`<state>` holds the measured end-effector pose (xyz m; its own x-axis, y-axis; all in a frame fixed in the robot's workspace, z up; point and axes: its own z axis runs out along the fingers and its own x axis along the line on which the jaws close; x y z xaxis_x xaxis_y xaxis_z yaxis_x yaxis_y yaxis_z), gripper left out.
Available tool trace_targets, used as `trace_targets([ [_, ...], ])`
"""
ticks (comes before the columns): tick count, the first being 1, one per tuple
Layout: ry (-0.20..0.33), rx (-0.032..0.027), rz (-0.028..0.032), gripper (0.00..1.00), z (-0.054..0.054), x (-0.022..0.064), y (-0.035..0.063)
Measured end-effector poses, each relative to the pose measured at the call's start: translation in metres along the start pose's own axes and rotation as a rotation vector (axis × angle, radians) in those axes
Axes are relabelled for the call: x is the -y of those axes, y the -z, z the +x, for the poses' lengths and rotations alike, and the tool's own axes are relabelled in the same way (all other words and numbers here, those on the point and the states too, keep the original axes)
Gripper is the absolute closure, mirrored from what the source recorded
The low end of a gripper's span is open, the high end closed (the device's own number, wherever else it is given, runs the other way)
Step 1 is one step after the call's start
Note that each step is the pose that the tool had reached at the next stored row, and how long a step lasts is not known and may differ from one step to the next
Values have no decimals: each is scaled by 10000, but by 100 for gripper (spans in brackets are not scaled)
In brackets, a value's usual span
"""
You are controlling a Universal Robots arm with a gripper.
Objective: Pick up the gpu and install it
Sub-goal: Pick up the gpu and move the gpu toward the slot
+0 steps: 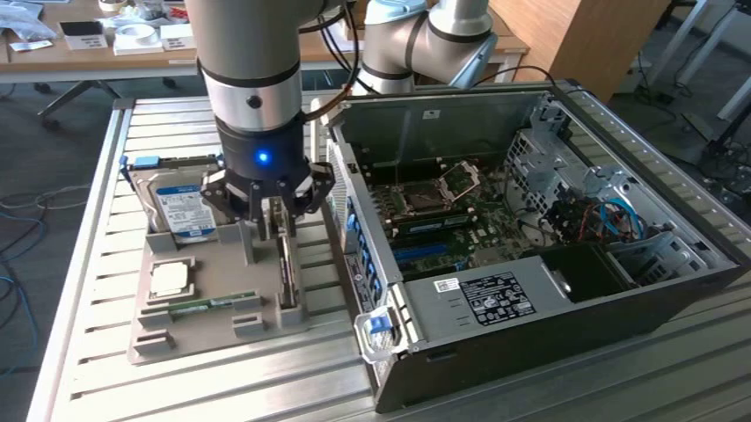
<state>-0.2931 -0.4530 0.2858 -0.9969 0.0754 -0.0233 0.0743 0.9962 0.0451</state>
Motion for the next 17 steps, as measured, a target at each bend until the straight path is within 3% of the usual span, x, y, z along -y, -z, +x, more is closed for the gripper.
trace_targets([
  [12, -1, 0, 0, 58, 3, 8, -177],
  [17, 0, -7, 0, 58, -28, 7, -185],
])
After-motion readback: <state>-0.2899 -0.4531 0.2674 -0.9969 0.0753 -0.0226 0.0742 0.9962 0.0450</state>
